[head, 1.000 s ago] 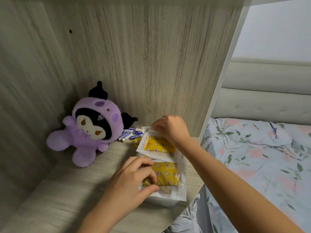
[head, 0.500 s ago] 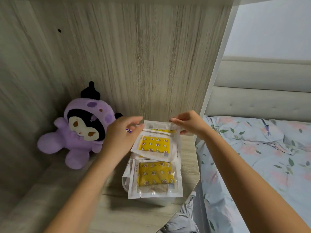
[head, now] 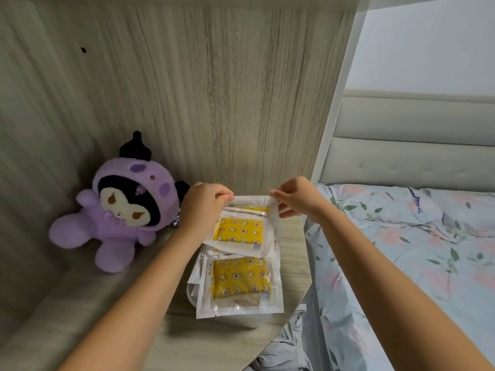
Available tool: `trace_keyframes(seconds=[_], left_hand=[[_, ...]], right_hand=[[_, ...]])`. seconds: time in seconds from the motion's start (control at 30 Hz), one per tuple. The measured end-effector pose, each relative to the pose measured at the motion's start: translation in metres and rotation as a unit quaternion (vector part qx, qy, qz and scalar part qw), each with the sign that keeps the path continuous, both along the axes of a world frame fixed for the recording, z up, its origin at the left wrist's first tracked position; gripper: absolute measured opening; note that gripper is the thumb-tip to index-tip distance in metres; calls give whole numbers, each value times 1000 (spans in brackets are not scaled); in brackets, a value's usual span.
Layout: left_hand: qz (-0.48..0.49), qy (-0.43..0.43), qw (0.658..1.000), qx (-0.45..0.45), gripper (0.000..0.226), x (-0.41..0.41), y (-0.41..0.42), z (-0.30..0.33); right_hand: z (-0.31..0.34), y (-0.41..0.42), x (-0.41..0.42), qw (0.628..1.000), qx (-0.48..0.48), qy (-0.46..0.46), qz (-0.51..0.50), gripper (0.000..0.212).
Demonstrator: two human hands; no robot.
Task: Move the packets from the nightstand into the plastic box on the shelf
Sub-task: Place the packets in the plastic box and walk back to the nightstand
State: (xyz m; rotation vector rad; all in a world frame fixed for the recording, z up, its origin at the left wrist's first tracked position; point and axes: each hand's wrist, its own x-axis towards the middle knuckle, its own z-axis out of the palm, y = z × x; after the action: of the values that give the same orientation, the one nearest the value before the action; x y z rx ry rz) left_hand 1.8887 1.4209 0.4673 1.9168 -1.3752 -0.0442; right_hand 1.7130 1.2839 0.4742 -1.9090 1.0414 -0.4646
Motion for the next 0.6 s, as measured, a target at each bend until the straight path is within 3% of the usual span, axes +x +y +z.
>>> trace_keyframes(seconds=[0.2, 0.43, 0.6], left_hand=[[11, -9, 1000, -18, 14, 18, 3, -6], [-28, -1, 999, -36, 12, 20, 2, -10], [-25, 13, 999, -42, 12, 15, -6, -14]], right_hand=[[-11, 3, -9, 999, 40, 9, -21, 26], [-24, 13, -6, 996, -26, -77, -37, 21], [-18, 14, 3, 995, -72, -56, -50, 29]])
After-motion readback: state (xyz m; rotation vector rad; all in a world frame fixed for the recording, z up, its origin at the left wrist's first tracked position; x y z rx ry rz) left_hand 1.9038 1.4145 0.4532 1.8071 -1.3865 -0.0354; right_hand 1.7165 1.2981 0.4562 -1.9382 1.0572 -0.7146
